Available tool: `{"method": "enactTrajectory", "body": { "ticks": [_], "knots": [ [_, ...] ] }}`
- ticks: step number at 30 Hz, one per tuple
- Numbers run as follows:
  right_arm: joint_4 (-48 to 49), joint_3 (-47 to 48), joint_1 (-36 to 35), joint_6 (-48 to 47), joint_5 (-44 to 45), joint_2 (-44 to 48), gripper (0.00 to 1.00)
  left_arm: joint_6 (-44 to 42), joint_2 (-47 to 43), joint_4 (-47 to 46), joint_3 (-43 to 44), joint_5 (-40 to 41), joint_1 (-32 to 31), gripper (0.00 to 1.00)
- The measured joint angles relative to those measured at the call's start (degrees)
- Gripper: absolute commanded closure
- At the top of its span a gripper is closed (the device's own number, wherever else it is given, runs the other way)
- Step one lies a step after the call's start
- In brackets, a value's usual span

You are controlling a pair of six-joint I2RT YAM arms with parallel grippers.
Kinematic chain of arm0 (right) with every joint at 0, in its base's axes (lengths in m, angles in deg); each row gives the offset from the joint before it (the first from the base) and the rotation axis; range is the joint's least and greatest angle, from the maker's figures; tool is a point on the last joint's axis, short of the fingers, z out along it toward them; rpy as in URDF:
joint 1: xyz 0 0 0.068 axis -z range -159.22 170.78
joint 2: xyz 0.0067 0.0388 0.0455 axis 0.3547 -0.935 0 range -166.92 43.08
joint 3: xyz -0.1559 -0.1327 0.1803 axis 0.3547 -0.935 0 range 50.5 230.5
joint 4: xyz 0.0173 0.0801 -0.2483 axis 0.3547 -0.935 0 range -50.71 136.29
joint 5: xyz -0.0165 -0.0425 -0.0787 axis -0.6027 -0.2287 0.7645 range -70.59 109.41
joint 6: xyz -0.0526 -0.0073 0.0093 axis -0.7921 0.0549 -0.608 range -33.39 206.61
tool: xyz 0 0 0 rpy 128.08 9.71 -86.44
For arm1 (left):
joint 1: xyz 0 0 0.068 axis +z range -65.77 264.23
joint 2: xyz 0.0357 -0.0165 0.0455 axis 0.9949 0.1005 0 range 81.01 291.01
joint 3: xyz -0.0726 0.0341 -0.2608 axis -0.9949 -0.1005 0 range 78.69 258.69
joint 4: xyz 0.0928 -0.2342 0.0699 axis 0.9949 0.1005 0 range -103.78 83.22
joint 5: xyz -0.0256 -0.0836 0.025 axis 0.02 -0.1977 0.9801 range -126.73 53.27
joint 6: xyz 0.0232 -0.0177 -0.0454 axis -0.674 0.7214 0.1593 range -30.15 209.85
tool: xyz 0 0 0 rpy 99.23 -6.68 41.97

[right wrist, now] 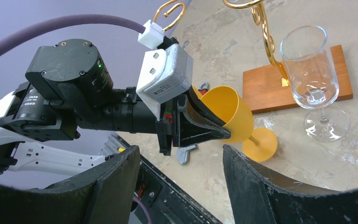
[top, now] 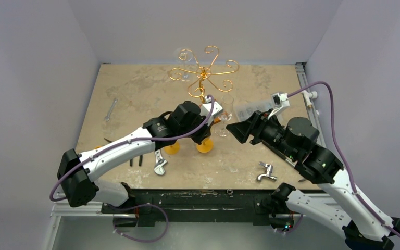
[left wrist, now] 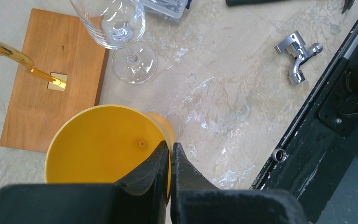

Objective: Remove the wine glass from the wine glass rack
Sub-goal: Place the wine glass at the center of the board.

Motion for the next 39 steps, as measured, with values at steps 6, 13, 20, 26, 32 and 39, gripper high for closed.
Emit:
{"method": "enactTrajectory", "body": {
  "ticks": [6, 13, 20, 26, 32, 39],
  "knots": [
    [0.0, 0.0, 0.0, 0.0, 0.1, 0.0, 0.35, -0.1, 0.1, -1.1, -1.7, 1.6, -0.1, 1.00],
    [0.0, 0.0, 0.0, 0.0, 0.1, 0.1, 0.35, -1.1, 0.2, -2.3, -3.8, 2.4, -0.3, 1.00],
    [0.0, 0.0, 0.0, 0.0, 0.1, 0.1, 0.35, -1.4, 0.3, -2.9, -4.3, 2.6, -0.4, 0.99],
    [0.0, 0.0, 0.0, 0.0, 0.0, 0.1, 0.35, -1.3, 0.3, -2.7, -4.3, 4.0, -0.6, 0.82],
    [0.0, 0.0, 0.0, 0.0, -0.1, 0.1, 0.35, -0.9, 0.2, -2.3, -4.3, 5.6, -0.8, 0.50],
    [0.0, 0.0, 0.0, 0.0, -0.1, 0.1, 0.35, 0.1, -0.2, -1.7, -4.3, 5.8, -0.8, 0.36]
  ]
}}
